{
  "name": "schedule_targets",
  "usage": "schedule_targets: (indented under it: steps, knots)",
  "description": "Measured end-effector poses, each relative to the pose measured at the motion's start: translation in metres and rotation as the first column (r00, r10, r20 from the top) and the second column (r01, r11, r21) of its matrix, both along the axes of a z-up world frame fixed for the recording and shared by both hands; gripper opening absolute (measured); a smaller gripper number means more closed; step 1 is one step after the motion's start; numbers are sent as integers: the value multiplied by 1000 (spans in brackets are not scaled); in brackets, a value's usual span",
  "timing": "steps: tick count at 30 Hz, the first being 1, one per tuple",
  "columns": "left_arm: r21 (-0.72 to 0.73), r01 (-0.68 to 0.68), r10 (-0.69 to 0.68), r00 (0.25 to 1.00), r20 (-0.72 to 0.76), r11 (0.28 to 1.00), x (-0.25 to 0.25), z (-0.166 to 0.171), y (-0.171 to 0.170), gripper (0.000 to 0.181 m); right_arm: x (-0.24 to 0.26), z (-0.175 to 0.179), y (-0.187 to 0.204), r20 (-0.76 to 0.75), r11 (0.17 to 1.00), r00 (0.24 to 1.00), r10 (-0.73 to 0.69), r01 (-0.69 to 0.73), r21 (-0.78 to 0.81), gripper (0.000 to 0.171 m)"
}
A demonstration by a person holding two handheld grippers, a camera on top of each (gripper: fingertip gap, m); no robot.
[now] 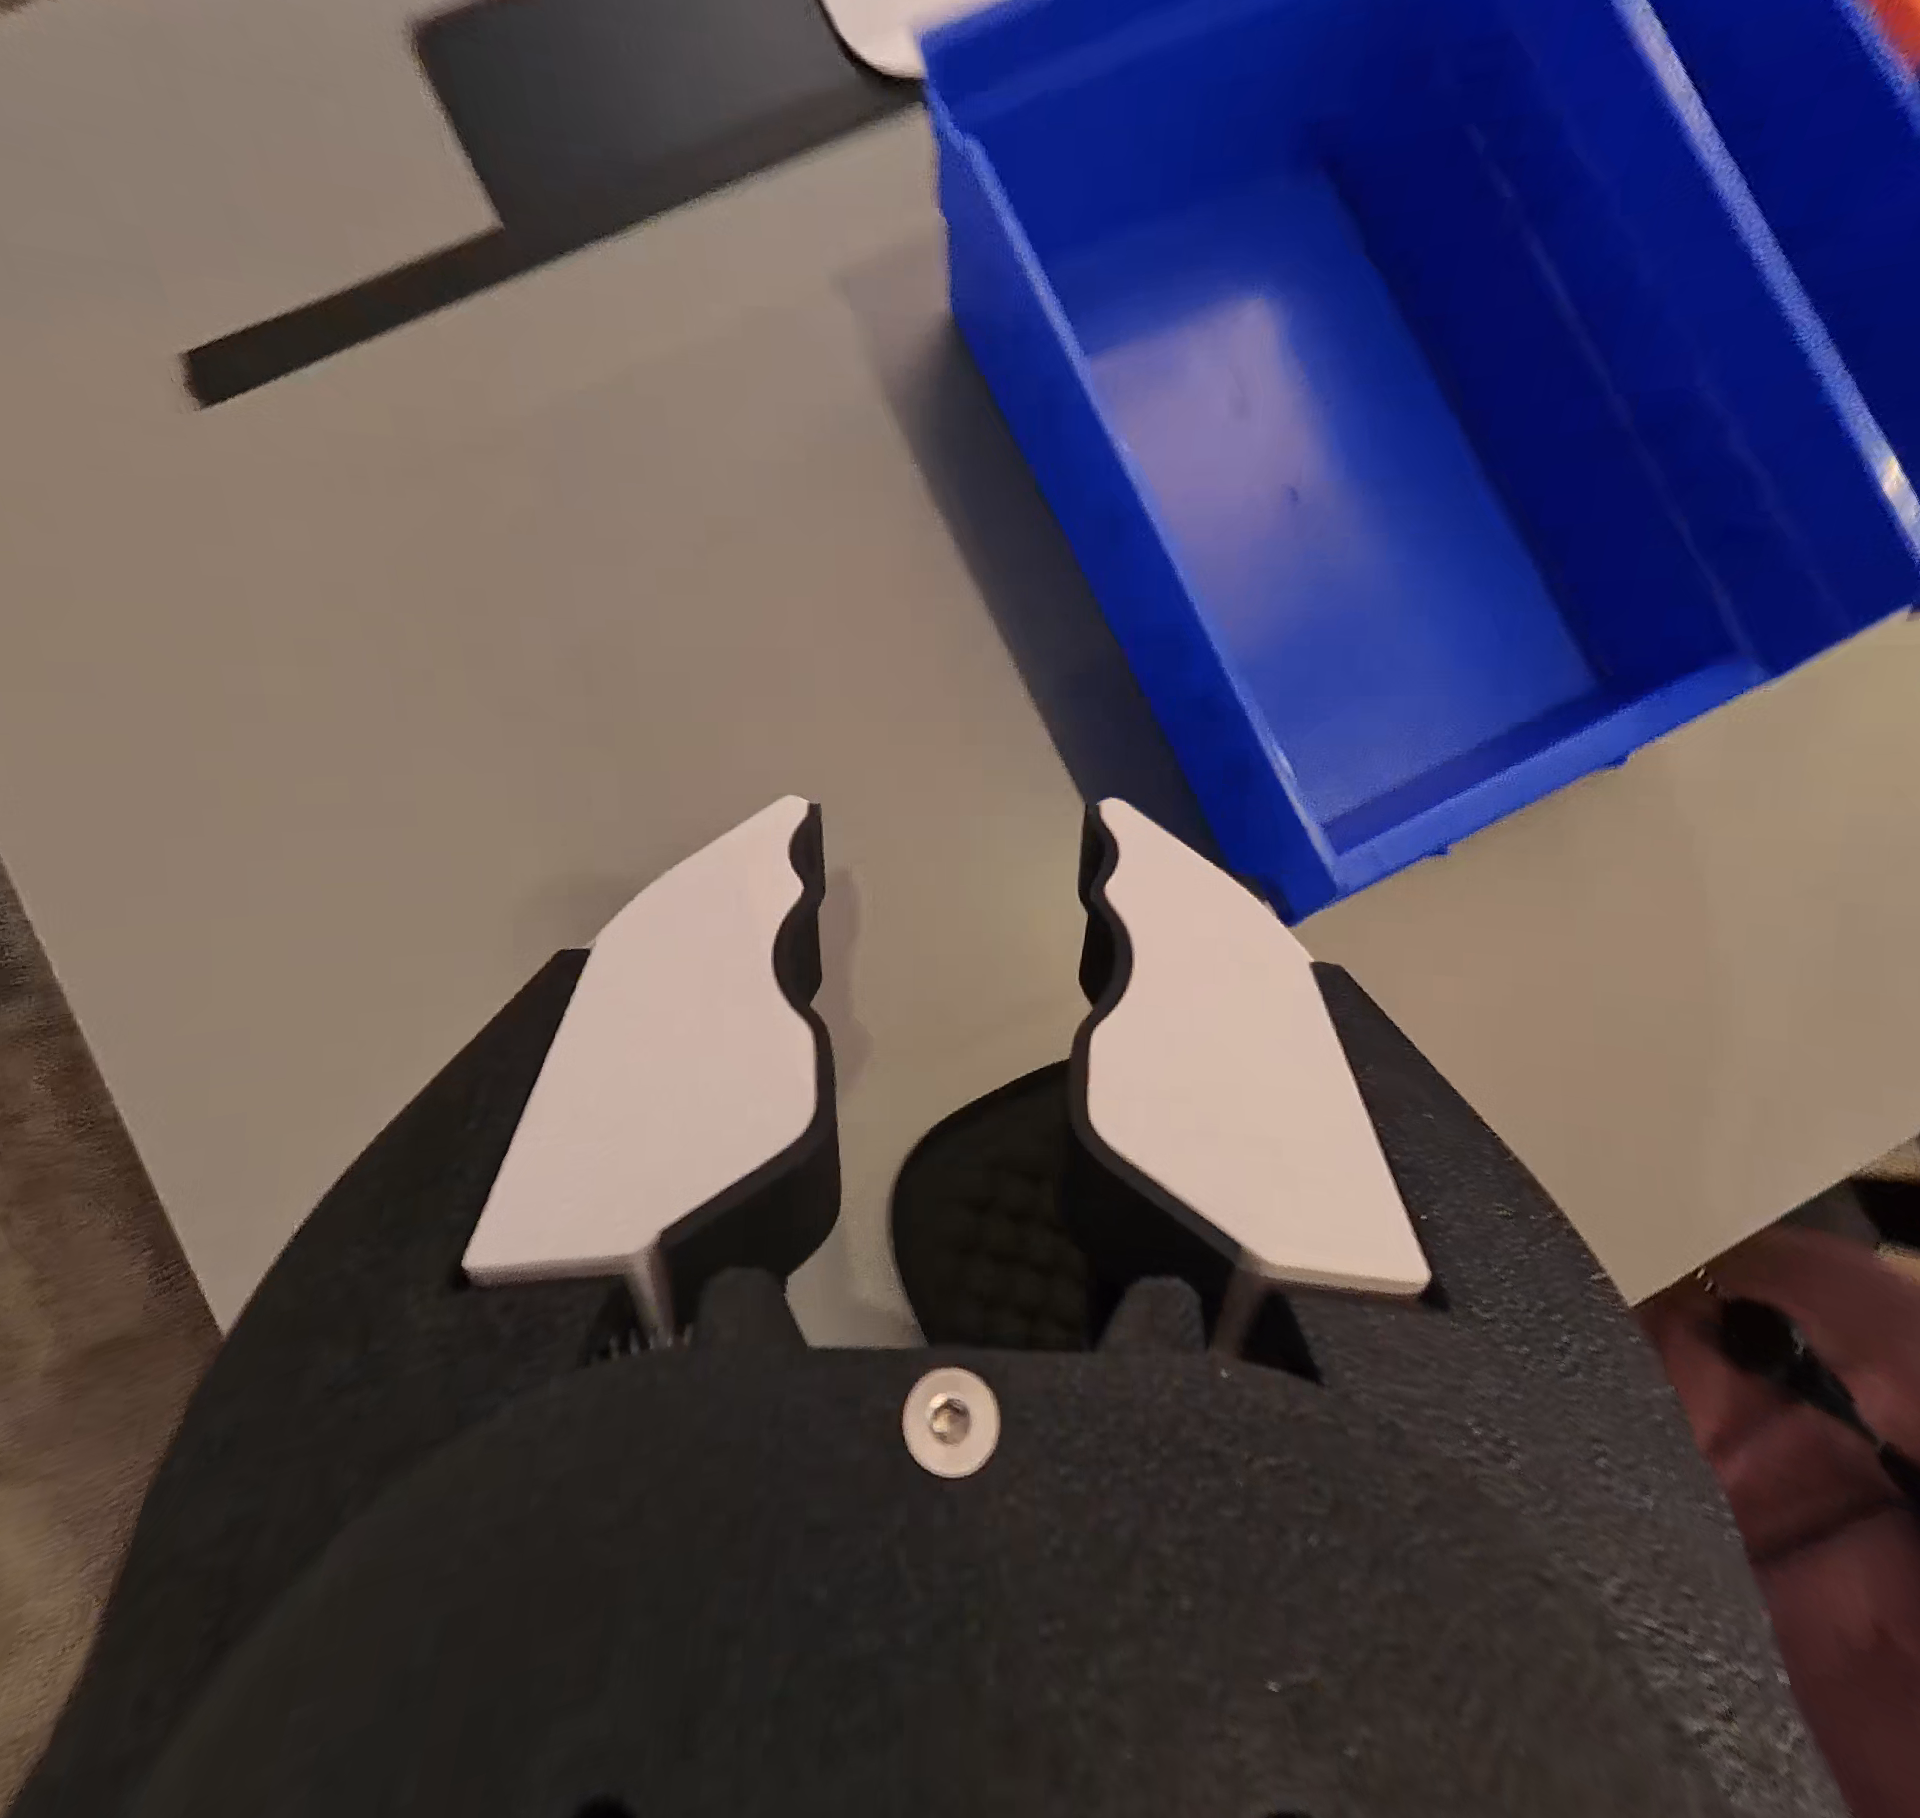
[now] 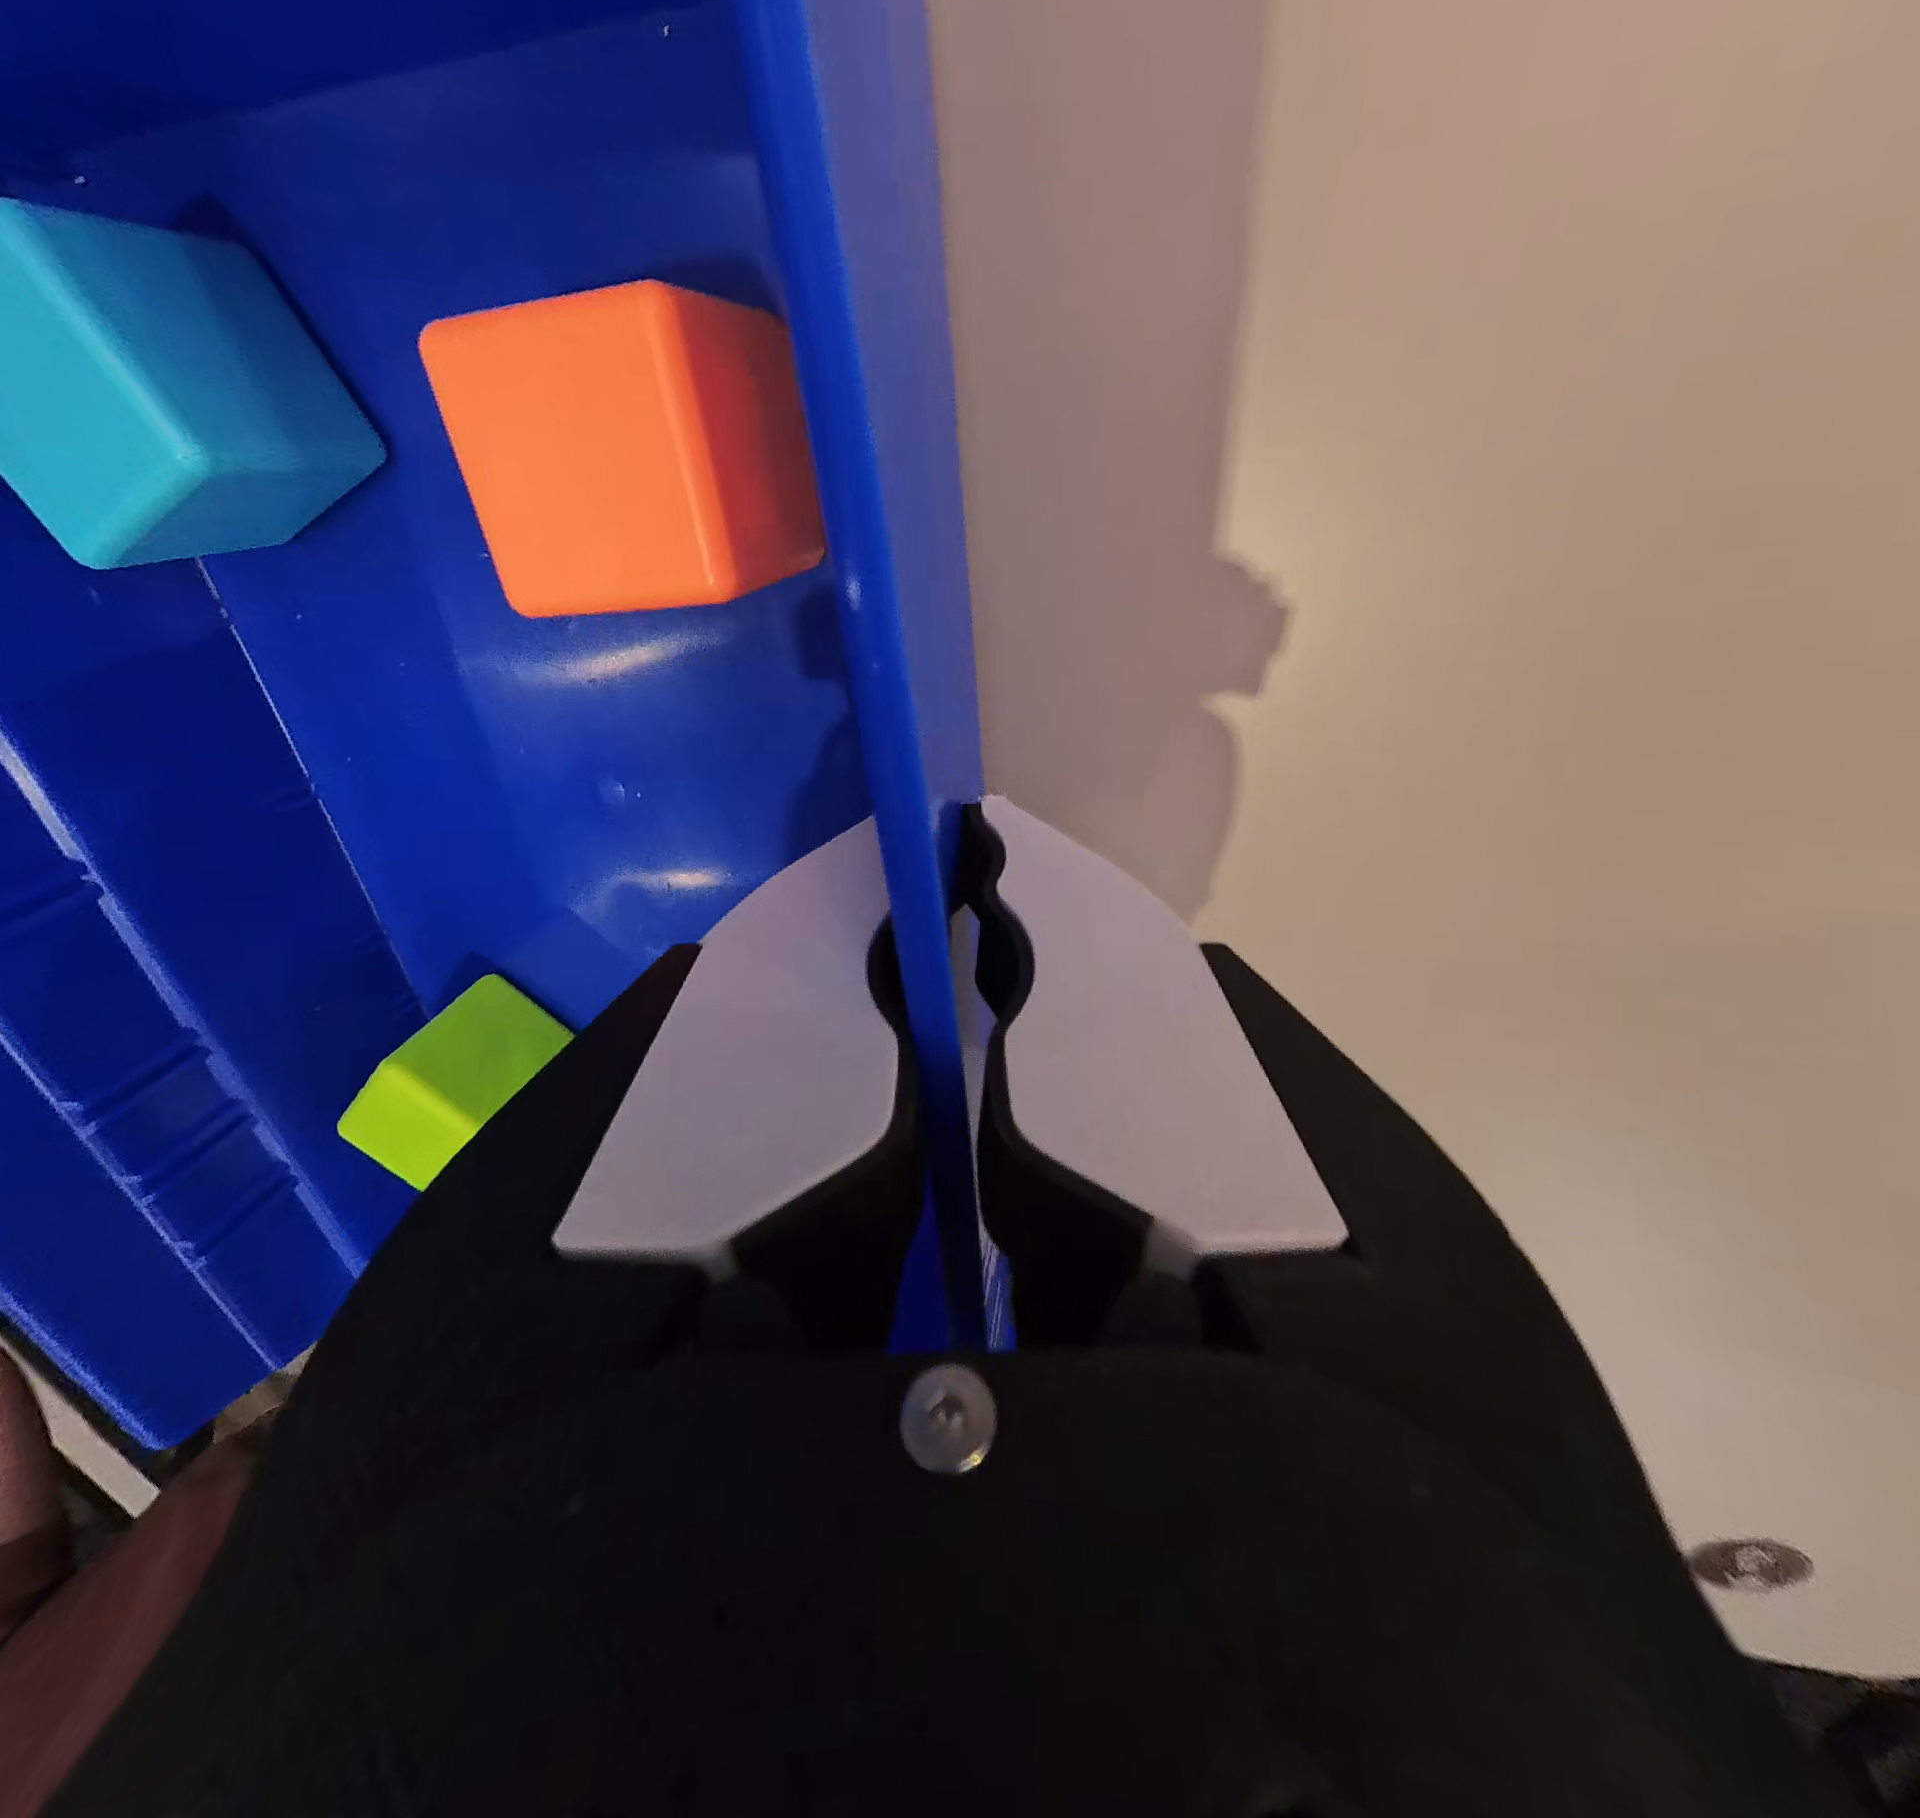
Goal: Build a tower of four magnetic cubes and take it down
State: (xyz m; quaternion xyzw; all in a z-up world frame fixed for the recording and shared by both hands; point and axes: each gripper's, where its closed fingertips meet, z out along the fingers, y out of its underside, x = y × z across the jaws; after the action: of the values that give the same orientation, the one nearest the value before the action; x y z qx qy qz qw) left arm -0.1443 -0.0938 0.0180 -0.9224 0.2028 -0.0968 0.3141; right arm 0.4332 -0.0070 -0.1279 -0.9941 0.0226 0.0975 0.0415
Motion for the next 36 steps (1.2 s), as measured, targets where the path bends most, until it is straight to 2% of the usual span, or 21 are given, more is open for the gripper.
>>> schedule_targets:
  steps: [3,8,12,15,19,23,29,36]
  knots:
    - [13,-37,36,996,82,999,-21,3,2,45,16,10,-8,19,1000,1000,-19,20,-19,6]
    - [-13,-161,161,981,111,987,-61,-7,9,44,18,40,-13,-18,999,999,-41,41,-32,7]
    - [-34,-199,202,967,156,979,-80,-13,9,43,0,86,-2,-10,1000,1000,-23,23,4,7]
    - [-20,-261,260,946,192,965,-100,-11,7,43,-33,124,12,25,999,999,32,-32,28,6]
    - [-4,-363,353,903,245,932,-129,-5,-2,40,-106,162,31,27,988,988,149,-150,43,6]
    - [1,-412,397,879,266,911,-149,-6,-10,40,-204,178,48,-34,957,958,286,-283,63,6]
    - [29,-507,477,826,300,861,-175,4,-24,41,-370,176,57,-109,860,853,511,-505,80,6]
    - [101,-545,497,815,298,833,-185,22,-40,44,-539,161,45,-147,714,700,699,-694,91,7]
